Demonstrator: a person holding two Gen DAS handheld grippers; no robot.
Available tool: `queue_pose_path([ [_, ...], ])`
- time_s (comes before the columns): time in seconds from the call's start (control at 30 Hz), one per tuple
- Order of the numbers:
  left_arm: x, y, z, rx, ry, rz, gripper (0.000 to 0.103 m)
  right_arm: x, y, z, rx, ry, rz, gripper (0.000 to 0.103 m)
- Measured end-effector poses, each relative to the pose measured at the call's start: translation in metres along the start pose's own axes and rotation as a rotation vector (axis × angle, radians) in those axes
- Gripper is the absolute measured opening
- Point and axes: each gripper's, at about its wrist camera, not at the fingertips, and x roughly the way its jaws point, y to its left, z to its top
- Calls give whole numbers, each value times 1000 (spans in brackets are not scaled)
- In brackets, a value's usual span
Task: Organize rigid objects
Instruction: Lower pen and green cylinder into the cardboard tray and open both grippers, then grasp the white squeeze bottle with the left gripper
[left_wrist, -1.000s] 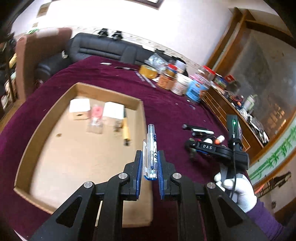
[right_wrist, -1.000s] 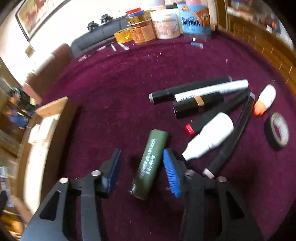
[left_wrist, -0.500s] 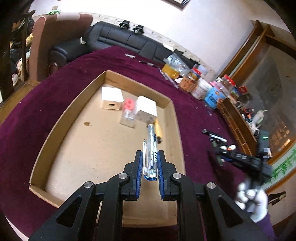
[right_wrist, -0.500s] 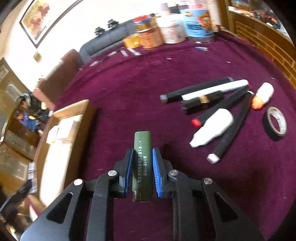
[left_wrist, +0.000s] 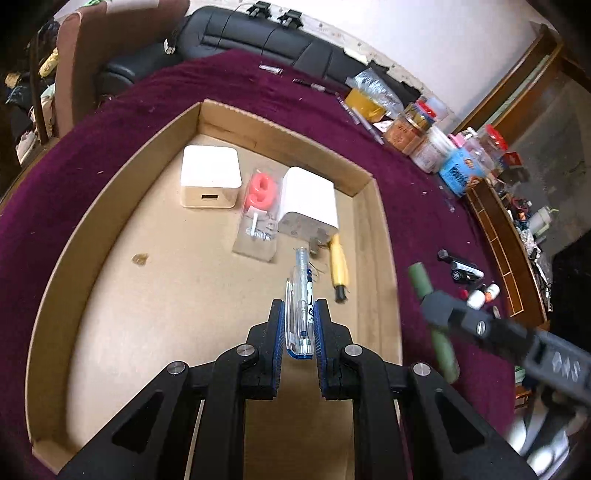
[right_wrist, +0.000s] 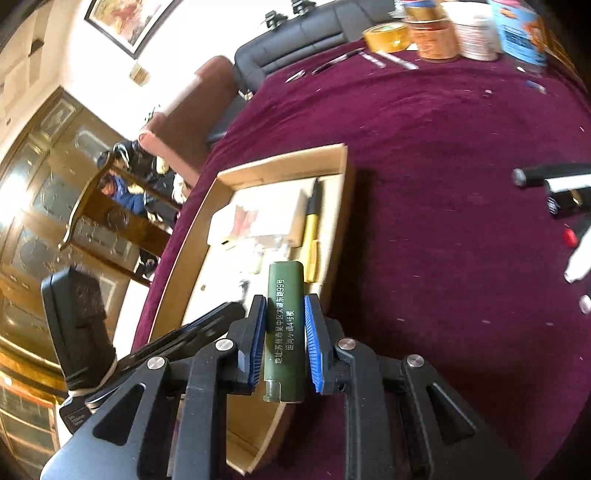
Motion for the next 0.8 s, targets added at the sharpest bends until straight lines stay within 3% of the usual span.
queue_pose_path([
  [0.27,14,8,5,-42,42,-25,12,34,14,0,-35,46,-90,19],
  [0.43,12,12,5,-56,45,-57,18,38,22,0,-56,42,-151,19],
  [0.53,9,13,5,-62,33,-50,27,35,19,1,-44,43,-146,19],
  [0.6,4,12,4,-61,19,-36,40,32,17,2,-37,33,-135,19],
  [0.8,-17,4,-4,-70,-2,-26,54,-8,9,-2,-81,-77,-127,19],
])
